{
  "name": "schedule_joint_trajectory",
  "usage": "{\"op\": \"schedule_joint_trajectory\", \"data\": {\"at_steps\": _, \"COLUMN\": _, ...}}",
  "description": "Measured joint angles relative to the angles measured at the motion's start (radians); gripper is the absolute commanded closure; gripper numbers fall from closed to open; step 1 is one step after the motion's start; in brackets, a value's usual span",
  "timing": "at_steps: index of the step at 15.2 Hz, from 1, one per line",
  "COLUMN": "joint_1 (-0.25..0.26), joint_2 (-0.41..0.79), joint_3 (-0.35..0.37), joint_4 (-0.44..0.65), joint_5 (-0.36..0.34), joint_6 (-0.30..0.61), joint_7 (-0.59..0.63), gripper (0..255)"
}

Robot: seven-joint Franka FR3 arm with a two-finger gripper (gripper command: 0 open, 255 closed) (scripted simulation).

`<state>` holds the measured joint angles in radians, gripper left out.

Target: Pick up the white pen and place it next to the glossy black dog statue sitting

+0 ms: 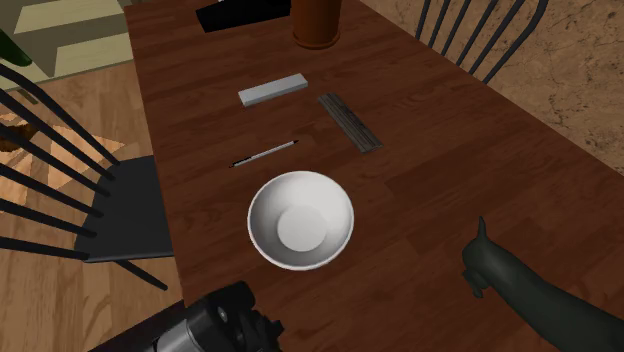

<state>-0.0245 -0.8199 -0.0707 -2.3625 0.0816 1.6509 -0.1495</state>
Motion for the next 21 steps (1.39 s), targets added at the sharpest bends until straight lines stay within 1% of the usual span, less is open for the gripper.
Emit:
{"op": "schedule_joint_trajectory", "data": {"at_steps": 3, "joint_1": 0.008, "joint_2": 0.007, "joint_3": 0.021, "joint_4": -0.019, "joint_5": 0.018, "joint_6": 0.026, "joint_7": 0.023, "gripper": 0}}
{"op": "schedule_joint_trajectory", "data": {"at_steps": 9, "joint_1": 0.048, "joint_2": 0.063, "joint_3": 0.118, "joint_4": -0.085, "joint_5": 0.100, "joint_6": 0.153, "joint_7": 0.126, "gripper": 0}}
{"op": "schedule_joint_trajectory", "data": {"at_steps": 16, "joint_1": 0.102, "joint_2": 0.188, "joint_3": 0.249, "joint_4": -0.119, "joint_5": 0.197, "joint_6": 0.330, "joint_7": 0.254, "gripper": 0}}
{"op": "schedule_joint_trajectory", "data": {"at_steps": 21, "joint_1": 0.127, "joint_2": 0.316, "joint_3": 0.329, "joint_4": -0.097, "joint_5": 0.242, "joint_6": 0.453, "joint_7": 0.330, "gripper": 0}}
